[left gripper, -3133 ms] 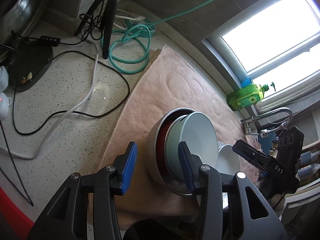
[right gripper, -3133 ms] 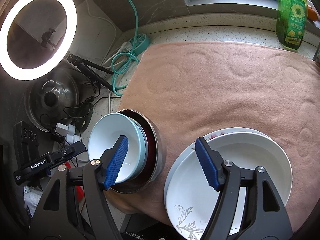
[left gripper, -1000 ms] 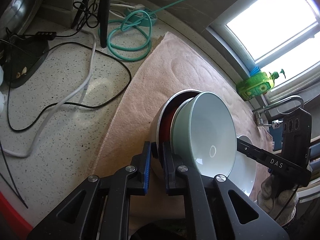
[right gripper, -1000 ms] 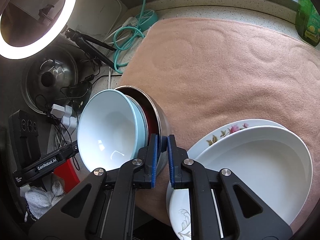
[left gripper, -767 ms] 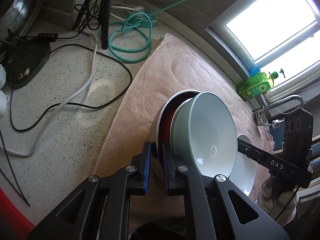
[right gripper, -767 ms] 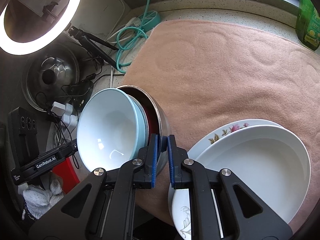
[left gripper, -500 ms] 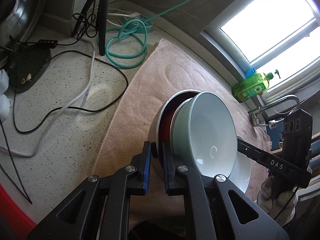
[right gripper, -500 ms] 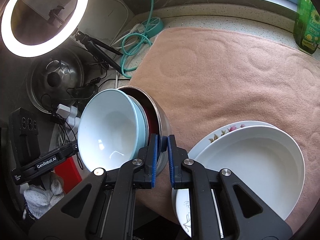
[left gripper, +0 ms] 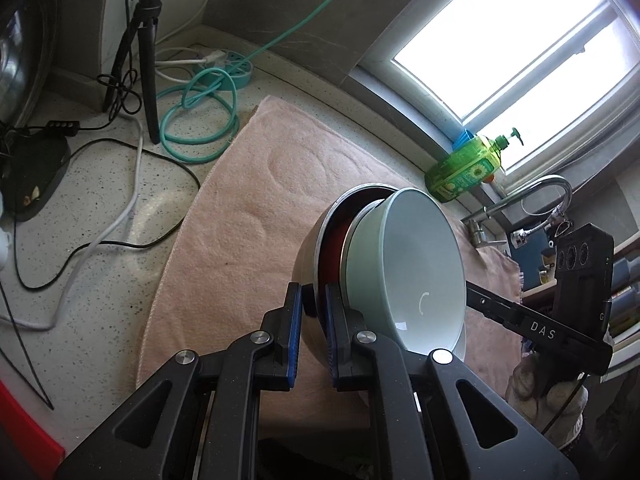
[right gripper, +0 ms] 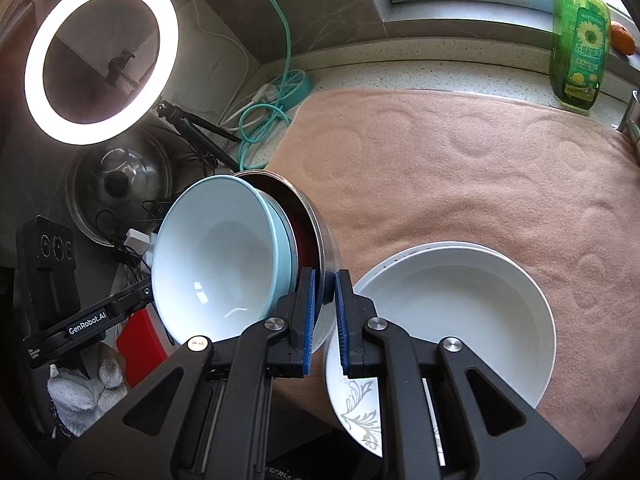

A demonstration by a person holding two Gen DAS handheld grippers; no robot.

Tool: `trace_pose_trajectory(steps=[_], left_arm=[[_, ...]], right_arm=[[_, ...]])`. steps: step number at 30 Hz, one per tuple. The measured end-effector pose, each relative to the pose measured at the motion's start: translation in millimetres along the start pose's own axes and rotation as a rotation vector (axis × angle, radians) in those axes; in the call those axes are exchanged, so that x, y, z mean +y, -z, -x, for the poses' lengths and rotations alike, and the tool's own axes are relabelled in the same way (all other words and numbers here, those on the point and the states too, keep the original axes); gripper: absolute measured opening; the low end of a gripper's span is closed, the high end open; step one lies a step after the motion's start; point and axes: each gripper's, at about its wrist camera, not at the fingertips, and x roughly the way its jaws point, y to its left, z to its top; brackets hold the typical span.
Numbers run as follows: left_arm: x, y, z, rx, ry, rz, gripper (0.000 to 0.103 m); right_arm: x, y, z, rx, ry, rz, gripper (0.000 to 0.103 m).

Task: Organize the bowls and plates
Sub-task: 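Lift the nested bowl stack and carry it onto the floral plate stack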

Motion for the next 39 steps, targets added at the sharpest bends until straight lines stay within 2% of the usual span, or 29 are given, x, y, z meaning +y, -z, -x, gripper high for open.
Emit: trace_pose_trajectory(steps=[17, 29, 39], left_arm=[[-64, 8, -38, 0.087, 0.083, -0.113, 0.009], [-89, 22, -64, 0.156, 0.070, -0.164, 0.009], [-92, 27, -71, 0.177, 0.057, -0.167, 0.008]], right_arm=[[-66, 25, 55, -0.056, 0.072, -0.111, 0.010], [-99, 43, 60, -0.046, 0.091, -0.170, 0.010], [-104, 51, 58, -0.035, 0.089, -0.187, 0.010]])
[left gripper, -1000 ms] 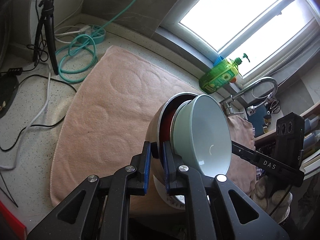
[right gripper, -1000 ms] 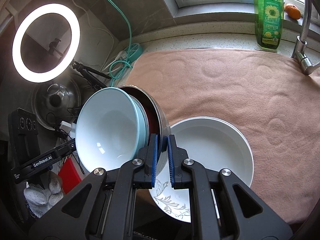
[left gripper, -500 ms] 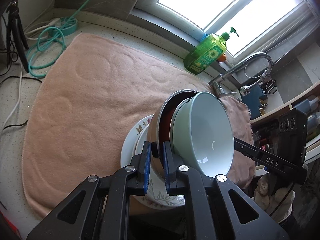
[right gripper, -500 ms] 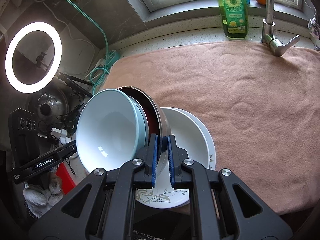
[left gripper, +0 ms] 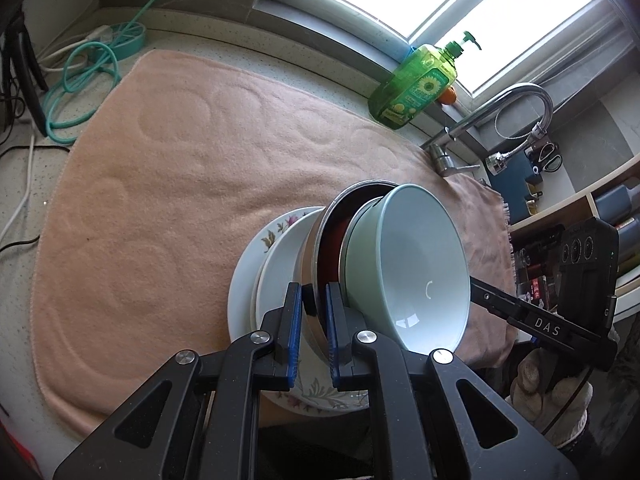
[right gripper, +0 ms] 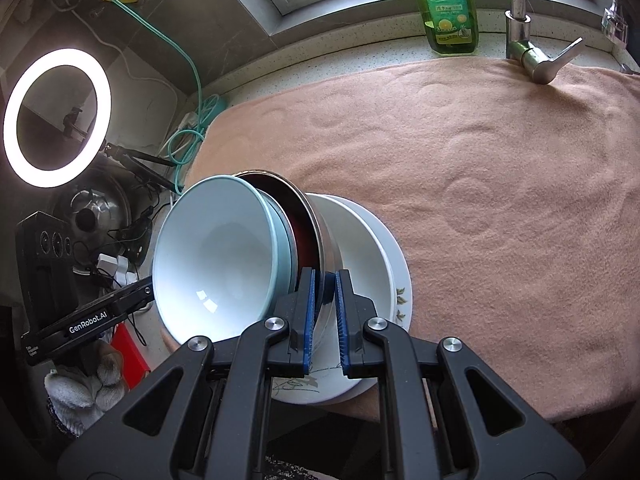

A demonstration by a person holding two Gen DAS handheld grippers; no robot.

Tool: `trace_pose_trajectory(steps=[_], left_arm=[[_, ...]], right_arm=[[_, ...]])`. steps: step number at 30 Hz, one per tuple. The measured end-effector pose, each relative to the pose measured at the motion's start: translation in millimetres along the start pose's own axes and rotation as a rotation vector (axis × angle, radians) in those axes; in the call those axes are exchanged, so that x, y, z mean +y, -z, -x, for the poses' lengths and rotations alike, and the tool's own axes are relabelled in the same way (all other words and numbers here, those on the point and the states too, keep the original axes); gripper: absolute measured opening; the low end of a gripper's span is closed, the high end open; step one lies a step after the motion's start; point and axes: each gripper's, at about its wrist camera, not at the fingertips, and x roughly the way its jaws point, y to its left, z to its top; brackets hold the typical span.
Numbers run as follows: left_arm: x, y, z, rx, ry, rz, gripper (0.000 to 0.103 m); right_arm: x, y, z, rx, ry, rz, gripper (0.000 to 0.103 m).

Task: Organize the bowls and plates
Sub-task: 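Lift the nested bowl stack and carry it onto the floral plate stack, then lower the bowl stack onto the plates and open the right gripper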

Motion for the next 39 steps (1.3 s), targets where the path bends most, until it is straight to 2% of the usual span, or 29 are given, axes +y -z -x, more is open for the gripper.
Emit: trace_pose_trajectory(steps=[19, 32, 34, 39], left_arm=[[2, 3, -8, 0.033, -0.009, 0.006, 0.008], [2, 1, -4, 0.017, -0.013, 0.008, 0.008], [3, 2, -3, 0.014, -0.019, 0.010, 0.011], [4, 5, 1, 0.004, -0.027, 0.014, 0.012]], right_arm=[[-3, 5, -4, 0.012, -0.002, -0.014, 0.010], [-3, 5, 2, 0.000, 0.003, 0.007, 0.013], [-1, 5, 4, -0.005, 0.007, 0.013, 0.013], [-4, 7, 9, -0.012, 0.011, 0.012, 0.013]])
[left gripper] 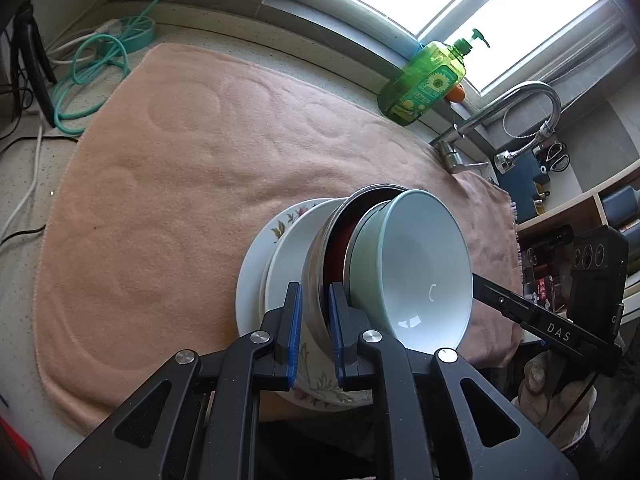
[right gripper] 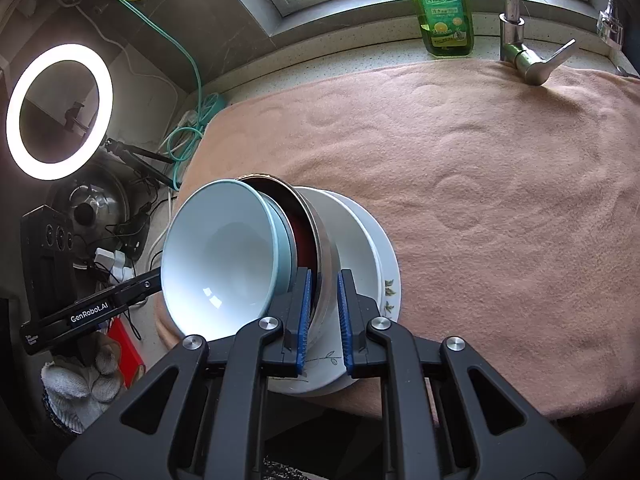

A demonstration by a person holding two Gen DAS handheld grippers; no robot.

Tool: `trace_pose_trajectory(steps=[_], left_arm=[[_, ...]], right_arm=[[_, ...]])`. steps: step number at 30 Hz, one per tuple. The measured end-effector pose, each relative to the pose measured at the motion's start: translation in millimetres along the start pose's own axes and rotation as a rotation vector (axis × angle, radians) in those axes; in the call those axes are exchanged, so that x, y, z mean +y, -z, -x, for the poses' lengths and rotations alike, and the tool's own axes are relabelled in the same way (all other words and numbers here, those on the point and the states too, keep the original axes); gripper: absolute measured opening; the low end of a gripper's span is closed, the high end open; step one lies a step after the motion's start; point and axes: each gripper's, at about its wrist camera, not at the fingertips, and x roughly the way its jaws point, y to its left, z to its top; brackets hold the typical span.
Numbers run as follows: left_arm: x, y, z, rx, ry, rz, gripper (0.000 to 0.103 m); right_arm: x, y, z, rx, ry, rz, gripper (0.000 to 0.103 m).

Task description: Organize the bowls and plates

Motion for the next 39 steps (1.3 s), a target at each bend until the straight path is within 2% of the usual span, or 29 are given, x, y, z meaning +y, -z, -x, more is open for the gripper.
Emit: trace_pose_trajectory(steps=[2, 4, 6, 12, 14, 16, 18, 19, 20, 21, 22, 25, 26, 29, 37, 39], left_arm=[[0, 1, 3, -0.006, -0.001, 0.000, 0.012], [0, 2, 6, -0.014, -0.005, -0.001, 0.012], [-1, 3, 9, -0.024, -0.014, -0.006, 0.012], [-5, 12, 18, -0.038, -0.034, -0.030, 0.012], [-6, 16, 20, -0.039, -0.036, -0.037, 0.019], [-8, 20, 23, -0.047, -0.048, -0.050, 0.024], [-11, 24, 26, -0.054, -0.067, -0.078, 0.029], [-14, 26, 28, -0.056, -0.079, -0.098, 0.040], [-17, 28, 30, -0.062, -0.090, -0.115, 0.046], [-19, 30, 33, -0.074, -0.100, -0.129, 0.055], [-21, 31, 36, -0.087, -0.114, -0.141, 0.059], [-23, 34, 42, -0.115, -0.156, -0.160, 0.068], [-23, 35, 44, -0.128, -0.163, -0.163, 0.068], [-25, 37, 48, -0.151, -0.205, -0.183, 0.068], [-33, 42, 54, -0.192, -0.258, -0.229, 0.069], [-33, 43, 56, -0.193, -0.249, -0.223, 0.069]], right_arm=[[-2, 2, 2, -0.002, 0.000, -0.002, 0.014], [-2, 3, 4, -0.006, 0.000, 0.001, 0.023], [-1, 5, 7, -0.010, 0.003, 0.007, 0.026], [3, 15, 15, -0.026, 0.026, 0.035, 0.027], [5, 18, 18, -0.034, 0.038, 0.045, 0.030], [6, 22, 23, -0.053, 0.048, 0.052, 0.048], [7, 25, 28, -0.077, 0.067, 0.066, 0.056], [8, 26, 30, -0.086, 0.073, 0.072, 0.059], [8, 27, 32, -0.093, 0.077, 0.075, 0.062], [8, 28, 34, -0.100, 0.077, 0.075, 0.071], [8, 30, 36, -0.111, 0.074, 0.077, 0.077], [10, 34, 41, -0.148, 0.103, 0.103, 0.078], [12, 36, 43, -0.158, 0.126, 0.115, 0.078], [19, 40, 48, -0.188, 0.176, 0.143, 0.088], [32, 49, 56, -0.233, 0.250, 0.183, 0.093], [32, 49, 57, -0.243, 0.260, 0.175, 0.093]])
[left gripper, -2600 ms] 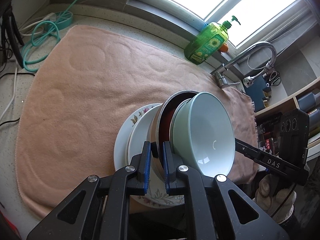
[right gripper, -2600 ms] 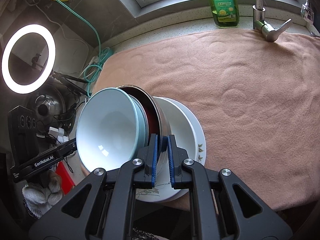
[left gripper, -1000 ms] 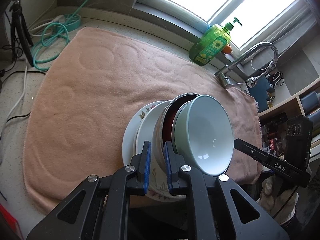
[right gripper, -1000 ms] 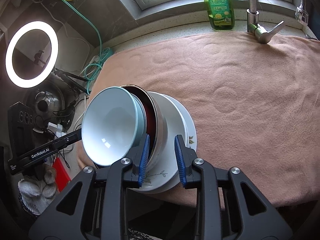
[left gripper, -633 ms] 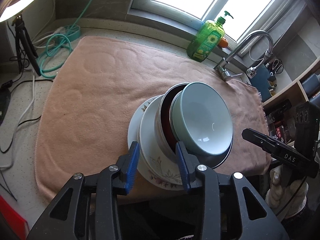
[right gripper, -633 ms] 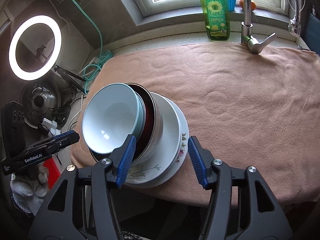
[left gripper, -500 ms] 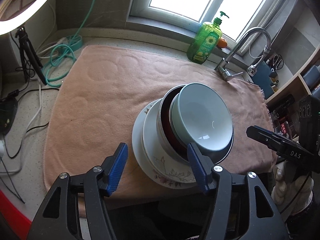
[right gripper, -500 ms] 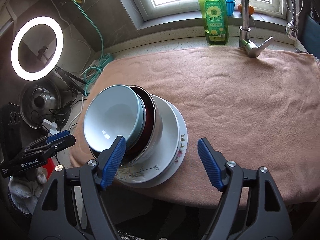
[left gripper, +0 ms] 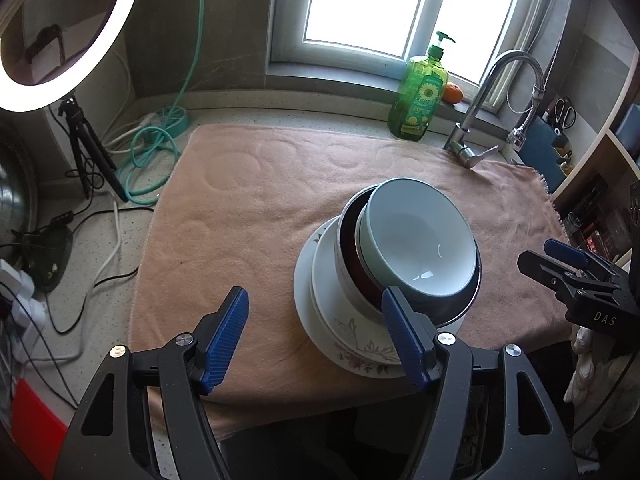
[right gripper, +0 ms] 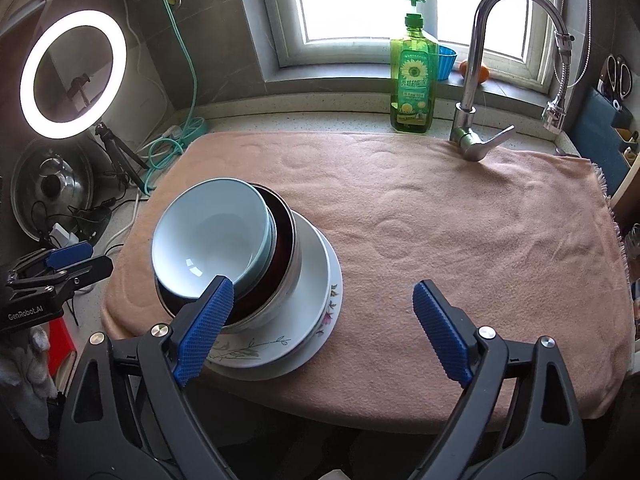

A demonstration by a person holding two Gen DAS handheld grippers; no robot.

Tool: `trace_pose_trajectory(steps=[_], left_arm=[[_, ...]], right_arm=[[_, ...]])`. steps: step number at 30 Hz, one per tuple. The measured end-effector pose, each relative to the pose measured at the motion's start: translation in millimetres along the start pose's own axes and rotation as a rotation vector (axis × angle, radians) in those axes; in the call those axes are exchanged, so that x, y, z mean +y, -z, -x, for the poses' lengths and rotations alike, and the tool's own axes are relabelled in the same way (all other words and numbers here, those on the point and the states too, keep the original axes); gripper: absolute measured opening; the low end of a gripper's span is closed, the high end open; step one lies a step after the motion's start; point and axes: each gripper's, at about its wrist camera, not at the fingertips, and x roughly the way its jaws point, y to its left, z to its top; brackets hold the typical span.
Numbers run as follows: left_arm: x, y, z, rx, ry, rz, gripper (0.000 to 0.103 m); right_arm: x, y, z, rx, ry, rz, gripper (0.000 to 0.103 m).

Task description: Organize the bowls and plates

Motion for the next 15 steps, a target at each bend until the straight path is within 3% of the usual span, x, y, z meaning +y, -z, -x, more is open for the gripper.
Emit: trace_pose_trajectory(steps=[15], left_arm=[[-1.0, -2.2, 5.4, -0.033, 0.003, 0.003, 0.069]], right_arm=[[-2.4, -1.9, 4.1, -0.017, 0.007, -0.028, 0.093]])
